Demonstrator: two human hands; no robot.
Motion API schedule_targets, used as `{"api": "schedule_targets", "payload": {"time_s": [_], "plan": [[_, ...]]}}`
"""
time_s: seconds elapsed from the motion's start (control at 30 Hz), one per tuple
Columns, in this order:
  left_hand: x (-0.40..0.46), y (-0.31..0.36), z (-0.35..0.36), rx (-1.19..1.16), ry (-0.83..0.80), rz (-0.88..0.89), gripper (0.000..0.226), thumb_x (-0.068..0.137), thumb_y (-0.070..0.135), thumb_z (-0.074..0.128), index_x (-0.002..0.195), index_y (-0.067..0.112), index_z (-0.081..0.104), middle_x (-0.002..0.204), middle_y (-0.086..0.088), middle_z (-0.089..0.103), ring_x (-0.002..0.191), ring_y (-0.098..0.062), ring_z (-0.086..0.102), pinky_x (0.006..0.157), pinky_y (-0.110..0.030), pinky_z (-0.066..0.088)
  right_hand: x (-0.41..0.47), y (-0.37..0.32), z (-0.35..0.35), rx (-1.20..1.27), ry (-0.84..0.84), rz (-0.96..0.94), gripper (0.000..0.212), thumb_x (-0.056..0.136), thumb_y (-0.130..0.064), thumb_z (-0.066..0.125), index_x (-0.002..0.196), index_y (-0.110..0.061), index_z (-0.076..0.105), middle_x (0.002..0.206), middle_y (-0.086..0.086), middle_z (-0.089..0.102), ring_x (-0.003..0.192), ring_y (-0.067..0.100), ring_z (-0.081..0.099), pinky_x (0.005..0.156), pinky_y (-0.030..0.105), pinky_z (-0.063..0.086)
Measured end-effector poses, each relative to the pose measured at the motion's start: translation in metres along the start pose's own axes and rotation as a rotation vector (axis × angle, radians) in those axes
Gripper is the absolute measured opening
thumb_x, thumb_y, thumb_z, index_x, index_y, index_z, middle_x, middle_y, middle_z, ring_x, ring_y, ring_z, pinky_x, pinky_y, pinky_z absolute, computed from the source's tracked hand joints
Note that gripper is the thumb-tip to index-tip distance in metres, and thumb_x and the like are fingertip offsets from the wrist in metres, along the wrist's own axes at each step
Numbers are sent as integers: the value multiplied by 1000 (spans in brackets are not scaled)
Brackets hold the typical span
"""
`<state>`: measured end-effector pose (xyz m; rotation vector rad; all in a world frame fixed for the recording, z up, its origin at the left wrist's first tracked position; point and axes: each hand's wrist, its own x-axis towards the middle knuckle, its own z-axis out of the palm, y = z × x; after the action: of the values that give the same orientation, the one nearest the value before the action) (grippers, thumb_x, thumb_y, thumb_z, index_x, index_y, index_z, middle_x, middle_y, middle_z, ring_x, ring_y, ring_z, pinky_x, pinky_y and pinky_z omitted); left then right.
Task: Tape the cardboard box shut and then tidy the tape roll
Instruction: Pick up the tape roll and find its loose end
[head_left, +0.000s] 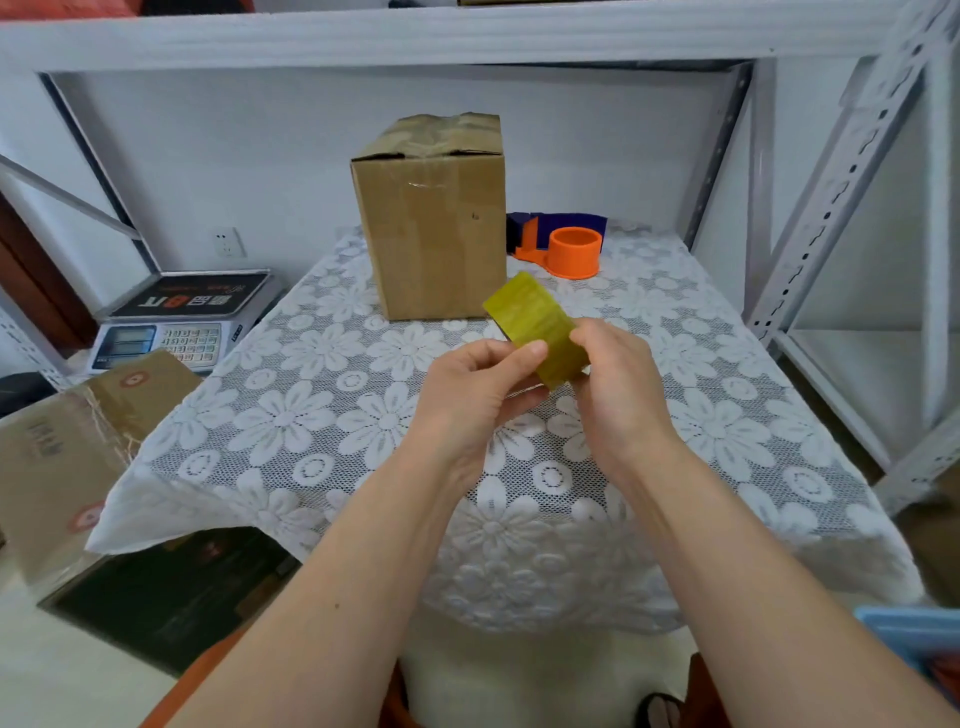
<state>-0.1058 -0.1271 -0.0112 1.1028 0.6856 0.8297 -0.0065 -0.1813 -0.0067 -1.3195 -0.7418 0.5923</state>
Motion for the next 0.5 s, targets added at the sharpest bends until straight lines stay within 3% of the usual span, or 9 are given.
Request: {"api": "schedule_targets", "payload": {"time_s": [0.1,0.17,0.27,0.37,0.43,0.5], "plan": [[1,0,0,-29,43,-13,14,84,15,69,74,10,62,89,-15,72,88,-27,69,82,-34,58,1,1,-2,-10,-79,-11,26,87,-4,40,76,-5,64,71,4,55,70,13,48,69,31,40],[2,0,0,-34,88,37,12,87,18,67,76,13,62,84,-8,71,84,-22,67,84,-34,54,1,5,0,19,-180,-12,30,93,-6,43,92,-13,72,89,0,70,87,12,62,84,31,48],[1,2,1,-33,110,122,3,87,16,67,89,16,67,83,2,71,78,-8,65,73,-21,51,-2,13,7,94,-277,-21,30,97,-8,45,106,-23,69,109,1,71,106,13,64,97,33,47],[-1,4,1,-1,79,142,14,83,15,70,95,20,67,81,11,71,77,-2,66,65,-13,51,-3,13,8,163,-300,6,30,98,-9,43,116,-15,66,115,2,70,111,13,63,102,36,46],[-3,4,1,13,55,131,18,84,15,69,101,21,66,84,10,72,80,-4,67,72,-20,54,-3,10,8,196,-327,44,31,98,-12,42,117,-11,66,116,4,69,112,15,62,103,40,45],[-4,6,2,27,25,130,18,88,13,65,106,19,63,92,2,71,88,-13,67,82,-31,55,-3,8,7,168,-328,51,31,97,-20,42,105,-10,70,107,5,71,104,16,63,101,45,46]]}}
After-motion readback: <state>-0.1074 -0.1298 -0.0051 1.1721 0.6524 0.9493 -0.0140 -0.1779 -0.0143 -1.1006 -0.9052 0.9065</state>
